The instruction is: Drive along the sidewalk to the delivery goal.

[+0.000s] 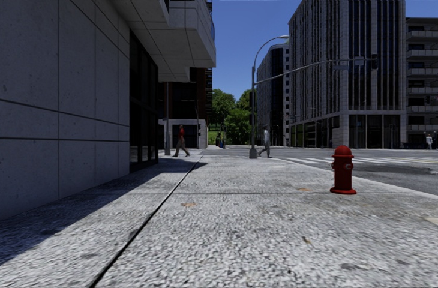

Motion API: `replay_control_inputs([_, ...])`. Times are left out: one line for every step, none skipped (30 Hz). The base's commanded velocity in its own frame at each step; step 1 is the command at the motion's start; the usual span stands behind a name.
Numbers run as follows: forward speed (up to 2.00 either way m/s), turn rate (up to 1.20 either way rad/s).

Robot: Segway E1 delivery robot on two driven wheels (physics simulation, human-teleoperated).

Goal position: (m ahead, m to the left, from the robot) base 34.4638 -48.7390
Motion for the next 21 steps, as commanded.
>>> replay_control_inputs([2.0, 0.0])
replay_control_inputs([2.0, 0.0])
replay_control_inputs([2.0, 0.0])
replay_control_inputs([2.0, 0.0])
replay_control_inputs([2.0, 0.0])
replay_control_inputs([2.0, 0.0])
replay_control_inputs([2.0, 0.0])
replay_control_inputs([2.0, 0.0])
replay_control_inputs([2.0, 0.0])
replay_control_inputs([2.0, 0.0])
replay_control_inputs([2.0, 0.0])
replay_control_inputs([2.0, 0.0])
replay_control_inputs([2.0, 0.0])
replay_control_inputs([2.0, 0.0])
replay_control_inputs([2.0, 0.0])
replay_control_inputs([2.0, 0.0])
replay_control_inputs([2.0, 0.0])
replay_control_inputs([2.0, 0.0])
replay_control_inputs([2.0, 0.0])
replay_control_inputs([2.0, 0.0])
replay_control_inputs([2.0, 0.0])
